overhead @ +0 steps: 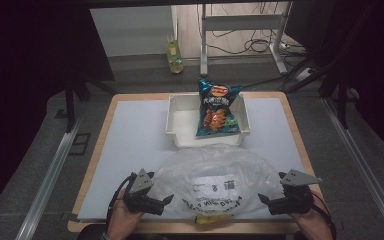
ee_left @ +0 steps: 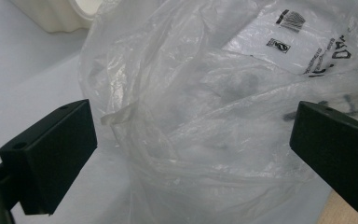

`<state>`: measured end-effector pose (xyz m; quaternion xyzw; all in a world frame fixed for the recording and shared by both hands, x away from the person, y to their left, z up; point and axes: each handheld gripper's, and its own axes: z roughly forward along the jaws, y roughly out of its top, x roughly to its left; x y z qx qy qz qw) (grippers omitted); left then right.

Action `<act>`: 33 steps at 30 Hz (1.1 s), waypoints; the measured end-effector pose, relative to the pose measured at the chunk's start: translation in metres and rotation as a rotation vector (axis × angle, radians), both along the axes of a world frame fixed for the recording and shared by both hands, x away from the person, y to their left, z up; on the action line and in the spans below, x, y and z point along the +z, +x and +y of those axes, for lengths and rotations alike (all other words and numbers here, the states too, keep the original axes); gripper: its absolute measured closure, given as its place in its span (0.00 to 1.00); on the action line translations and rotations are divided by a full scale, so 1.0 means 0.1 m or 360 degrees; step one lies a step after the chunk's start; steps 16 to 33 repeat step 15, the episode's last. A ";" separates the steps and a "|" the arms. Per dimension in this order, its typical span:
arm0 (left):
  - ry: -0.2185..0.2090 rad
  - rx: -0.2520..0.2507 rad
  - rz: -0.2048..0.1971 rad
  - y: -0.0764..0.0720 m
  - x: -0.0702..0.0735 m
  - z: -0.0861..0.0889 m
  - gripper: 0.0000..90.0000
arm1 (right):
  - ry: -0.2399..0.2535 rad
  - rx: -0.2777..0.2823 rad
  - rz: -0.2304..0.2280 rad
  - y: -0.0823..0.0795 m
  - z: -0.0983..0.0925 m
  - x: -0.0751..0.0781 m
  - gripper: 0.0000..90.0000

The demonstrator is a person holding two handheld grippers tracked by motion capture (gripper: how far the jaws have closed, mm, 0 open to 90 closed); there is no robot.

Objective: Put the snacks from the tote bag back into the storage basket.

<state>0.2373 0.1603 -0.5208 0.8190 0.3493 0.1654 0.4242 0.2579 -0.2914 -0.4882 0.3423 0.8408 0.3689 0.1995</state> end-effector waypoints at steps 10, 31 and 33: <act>0.0024 -0.0007 0.0021 0.01 -0.03 -0.02 0.00 | -0.0023 -0.0046 0.0109 0.07 -0.10 -0.16 0.00; 0.0030 -0.0006 0.0029 0.02 -0.03 -0.03 0.00 | -0.0039 -0.0044 0.0133 0.08 -0.09 -0.19 0.00; 0.0030 -0.0006 0.0029 0.02 -0.03 -0.03 0.00 | -0.0039 -0.0044 0.0133 0.08 -0.09 -0.19 0.00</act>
